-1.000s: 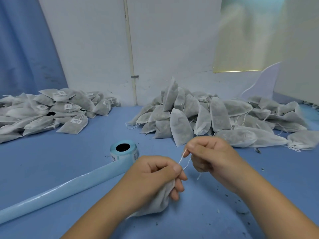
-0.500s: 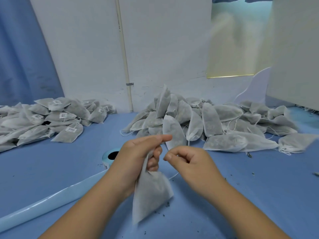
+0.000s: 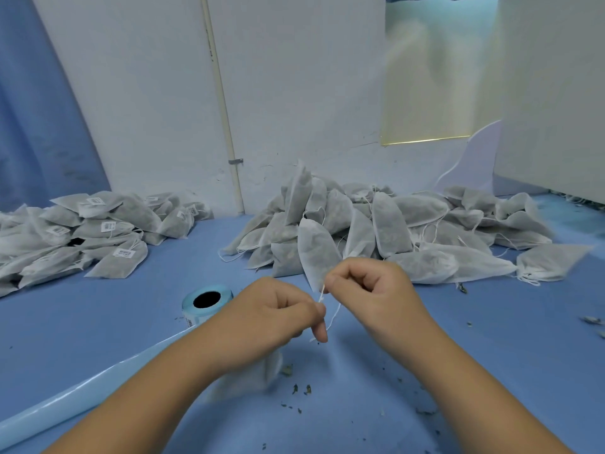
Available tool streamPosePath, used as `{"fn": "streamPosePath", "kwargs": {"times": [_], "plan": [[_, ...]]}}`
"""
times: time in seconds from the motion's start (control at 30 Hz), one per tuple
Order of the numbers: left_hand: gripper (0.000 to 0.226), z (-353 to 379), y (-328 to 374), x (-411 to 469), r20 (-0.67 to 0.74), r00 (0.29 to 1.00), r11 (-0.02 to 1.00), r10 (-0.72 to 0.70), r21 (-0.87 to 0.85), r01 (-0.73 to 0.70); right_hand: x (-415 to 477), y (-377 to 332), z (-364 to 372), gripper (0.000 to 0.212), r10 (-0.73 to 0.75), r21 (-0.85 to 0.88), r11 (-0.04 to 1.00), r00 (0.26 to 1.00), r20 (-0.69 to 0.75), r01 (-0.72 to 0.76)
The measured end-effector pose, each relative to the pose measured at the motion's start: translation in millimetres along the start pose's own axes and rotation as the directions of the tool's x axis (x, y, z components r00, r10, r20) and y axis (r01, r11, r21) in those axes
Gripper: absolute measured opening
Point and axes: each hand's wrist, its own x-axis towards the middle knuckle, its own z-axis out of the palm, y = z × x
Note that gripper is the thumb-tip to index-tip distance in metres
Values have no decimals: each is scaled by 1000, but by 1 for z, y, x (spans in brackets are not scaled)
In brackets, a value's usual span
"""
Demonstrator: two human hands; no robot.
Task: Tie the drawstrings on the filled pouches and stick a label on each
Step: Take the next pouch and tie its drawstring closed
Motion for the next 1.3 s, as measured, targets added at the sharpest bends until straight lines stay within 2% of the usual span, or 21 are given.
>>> {"fn": "streamPosePath", "kwargs": {"times": [0.1, 0.2, 0.27, 0.33, 0.37, 0.4, 0.47, 0.53, 0.6, 0.77, 1.0, 1.13, 1.23, 1.3], "plan": [[26, 7, 1, -2, 62, 996, 932, -59, -354, 78, 1, 4, 5, 23, 62, -6, 998, 997, 54, -62], [23, 11, -4, -2, 143, 983, 754, -117, -632, 182, 0, 8, 10, 25, 107, -82, 992, 988, 114, -98], [16, 11, -10, 0, 177, 975, 600, -137, -768, 224, 1, 13, 10, 20, 96, -235, 969, 991, 96, -71], [11, 8, -14, 2, 207, 968, 451, -140, -857, 248, 2, 18, 9, 8, 19, -487, 873, 999, 39, 3], [10, 7, -16, 2, 224, 965, 396, -135, -881, 259, 2, 17, 8, 9, -33, -555, 831, 999, 10, 33], [10, 6, -18, 2, 236, 963, 359, -130, -894, 268, 3, 17, 8, 10, -89, -539, 841, 995, -35, 56], [9, 5, -22, 1, 247, 961, 325, -126, -905, 275, 3, 12, 8, 7, -135, -342, 936, 983, -128, 84], [7, 7, -25, 0, 246, 960, 328, -134, -903, 277, 1, 5, 8, 11, -75, -87, 994, 995, -67, 69], [9, 9, -27, 0, 244, 956, 357, -162, -889, 287, -2, 0, 11, 9, -21, 9, 1000, 996, 88, 20], [14, 9, -29, -1, 246, 949, 446, -195, -839, 310, -4, 2, 15, 16, 32, -58, 998, 989, 144, -24], [20, 6, -24, -5, 208, 957, 653, -205, -699, 291, -5, -2, 13, 25, 61, -25, 998, 976, 211, -57], [20, 2, -19, -8, 199, 958, 729, -206, -622, 286, -4, -1, 13, 21, 105, -26, 995, 962, 250, -101], [17, -1, -14, -9, 132, 961, 784, -242, -557, 274, -4, -2, 12, 8, 121, -4, 992, 948, 295, -126], [17, -1, -11, -9, 81, 960, 809, -268, -522, 270, -4, -1, 10, 18, 130, -11, 991, 942, 310, -133]]}}
